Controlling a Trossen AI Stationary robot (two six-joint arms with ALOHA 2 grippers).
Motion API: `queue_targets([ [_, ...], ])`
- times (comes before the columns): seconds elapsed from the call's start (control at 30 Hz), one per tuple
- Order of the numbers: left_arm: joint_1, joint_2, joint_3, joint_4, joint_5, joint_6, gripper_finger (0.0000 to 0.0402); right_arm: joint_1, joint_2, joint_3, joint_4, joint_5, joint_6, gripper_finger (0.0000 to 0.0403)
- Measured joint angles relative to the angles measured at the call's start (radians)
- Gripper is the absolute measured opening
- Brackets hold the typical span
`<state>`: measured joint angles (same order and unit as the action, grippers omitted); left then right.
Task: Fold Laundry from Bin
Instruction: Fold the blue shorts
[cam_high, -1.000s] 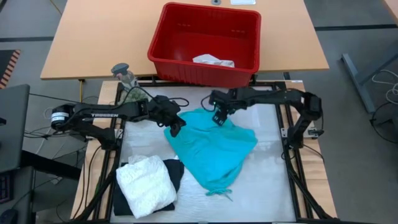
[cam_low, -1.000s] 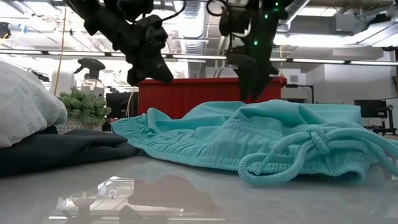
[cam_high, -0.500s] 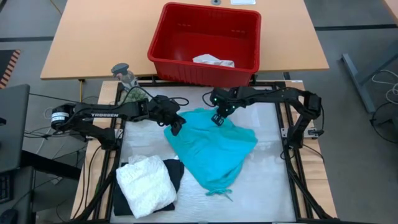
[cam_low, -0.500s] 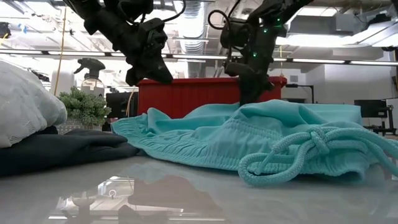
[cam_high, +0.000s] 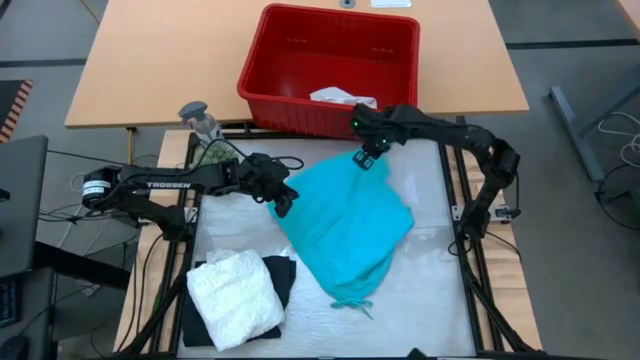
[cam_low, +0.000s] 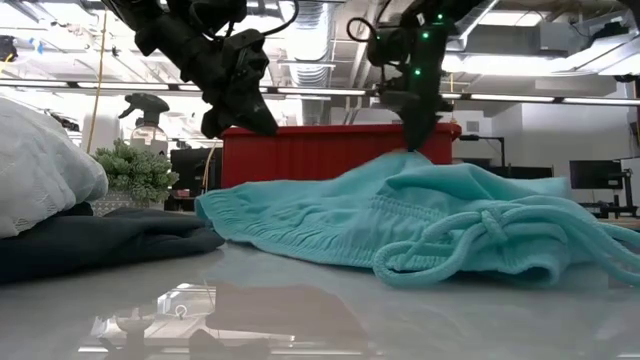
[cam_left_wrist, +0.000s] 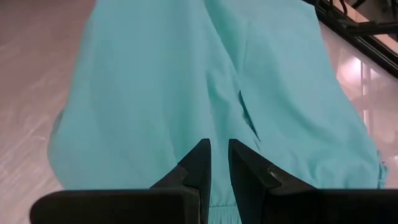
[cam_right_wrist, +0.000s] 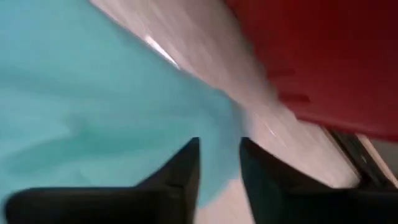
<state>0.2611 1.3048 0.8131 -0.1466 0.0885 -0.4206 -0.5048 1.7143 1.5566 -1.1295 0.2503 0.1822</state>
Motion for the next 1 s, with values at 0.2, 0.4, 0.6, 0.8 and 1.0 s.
queue_targets([
  [0.2,0.001,0.000,0.000,0.002,0.001,0.017,0.0043,-0.056,-0.119,-0.001,-0.117,-0.127,0.161,0.0236],
  [0.4,0.030,0.000,0.000,0.087,0.034,0.014,0.0043,0.151,-0.309,-0.085,-0.167,-0.127,0.547,0.0258],
  [0.6,0.081,-0.001,0.005,0.152,0.127,-0.039,0.0043,0.515,-0.433,-0.311,-0.022,-0.029,1.140,0.0259],
  [0.8,0.158,-0.001,0.011,0.156,0.247,-0.116,0.0043,0.837,-0.409,-0.467,0.060,0.180,1.758,0.0259],
  [1.0,0.189,-0.001,0.011,0.165,0.283,-0.122,0.0044,0.982,-0.300,-0.501,0.018,0.119,2.065,0.0259],
])
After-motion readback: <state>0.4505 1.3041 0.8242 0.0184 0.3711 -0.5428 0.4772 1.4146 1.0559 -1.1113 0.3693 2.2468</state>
